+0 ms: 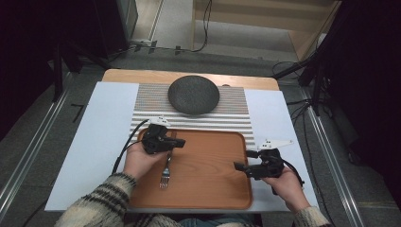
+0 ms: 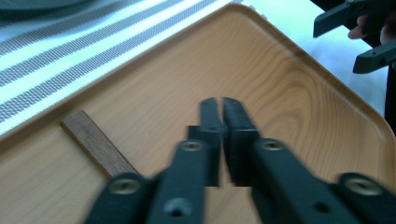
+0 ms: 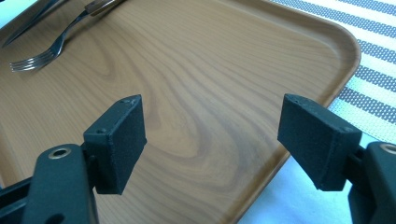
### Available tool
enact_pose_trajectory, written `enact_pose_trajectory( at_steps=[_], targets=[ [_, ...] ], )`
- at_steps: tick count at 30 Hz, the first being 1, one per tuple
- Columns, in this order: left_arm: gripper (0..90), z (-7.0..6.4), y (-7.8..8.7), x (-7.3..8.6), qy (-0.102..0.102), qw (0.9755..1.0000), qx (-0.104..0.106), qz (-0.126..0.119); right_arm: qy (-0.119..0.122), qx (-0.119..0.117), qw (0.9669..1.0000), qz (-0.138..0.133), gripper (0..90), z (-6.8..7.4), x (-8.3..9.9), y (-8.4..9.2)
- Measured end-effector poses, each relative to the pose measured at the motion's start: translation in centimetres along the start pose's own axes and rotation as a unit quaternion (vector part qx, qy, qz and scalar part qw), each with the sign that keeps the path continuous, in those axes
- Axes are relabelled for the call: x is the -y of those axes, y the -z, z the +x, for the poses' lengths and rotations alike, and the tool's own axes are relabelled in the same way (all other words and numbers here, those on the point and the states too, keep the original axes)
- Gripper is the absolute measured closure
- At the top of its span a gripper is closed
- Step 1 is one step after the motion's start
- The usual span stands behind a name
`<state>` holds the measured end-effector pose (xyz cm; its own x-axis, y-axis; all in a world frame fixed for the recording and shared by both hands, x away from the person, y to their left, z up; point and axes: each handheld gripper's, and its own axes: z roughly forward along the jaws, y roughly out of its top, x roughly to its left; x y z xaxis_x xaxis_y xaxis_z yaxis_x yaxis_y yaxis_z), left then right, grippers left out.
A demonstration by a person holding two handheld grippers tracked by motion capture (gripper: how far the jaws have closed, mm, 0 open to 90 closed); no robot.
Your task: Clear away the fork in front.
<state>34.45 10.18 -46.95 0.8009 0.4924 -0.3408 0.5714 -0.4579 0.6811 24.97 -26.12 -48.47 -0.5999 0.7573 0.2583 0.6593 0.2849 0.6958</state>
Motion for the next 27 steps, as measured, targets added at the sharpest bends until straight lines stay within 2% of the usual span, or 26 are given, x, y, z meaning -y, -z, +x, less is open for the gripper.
enact_pose_trajectory(
  at_steps=[3, 6, 12, 19, 21, 23, 27],
  targets=[
    [89.9, 0.2, -0.5, 0.2, -0.003, 0.9997, -0.006, 0.025, -0.001, 0.000, 1.0000, -0.001, 21.6, 0.0, 0.0, 0.0],
    [89.8, 0.7, -0.9, 0.4, 0.003, 0.9990, -0.006, 0.044, 0.000, 0.001, 1.0000, -0.002, 21.6, -0.1, 0.0, 0.1],
    [89.7, 1.7, -1.6, 1.0, 0.010, 0.9959, -0.021, 0.087, 0.001, 0.001, 1.0000, -0.002, 21.7, -0.1, 0.0, 0.1],
    [89.6, 2.5, -1.1, 1.4, 0.030, 0.9952, -0.021, 0.090, -0.001, 0.003, 1.0000, -0.002, 21.6, -0.1, 0.0, 0.1],
    [89.6, 2.7, -0.9, 1.5, 0.029, 0.9950, -0.025, 0.092, -0.001, 0.002, 1.0000, -0.002, 21.7, -0.1, 0.0, 0.1],
    [89.5, 2.7, -0.6, 1.5, 0.022, 0.9946, -0.039, 0.094, 0.000, 0.002, 1.0000, -0.002, 21.6, -0.1, -0.1, 0.0],
    [89.6, 3.2, 0.1, 1.8, 0.034, 0.9943, -0.041, 0.092, 0.002, 0.001, 1.0000, -0.001, 21.6, -0.1, -0.2, -0.1]
  ],
)
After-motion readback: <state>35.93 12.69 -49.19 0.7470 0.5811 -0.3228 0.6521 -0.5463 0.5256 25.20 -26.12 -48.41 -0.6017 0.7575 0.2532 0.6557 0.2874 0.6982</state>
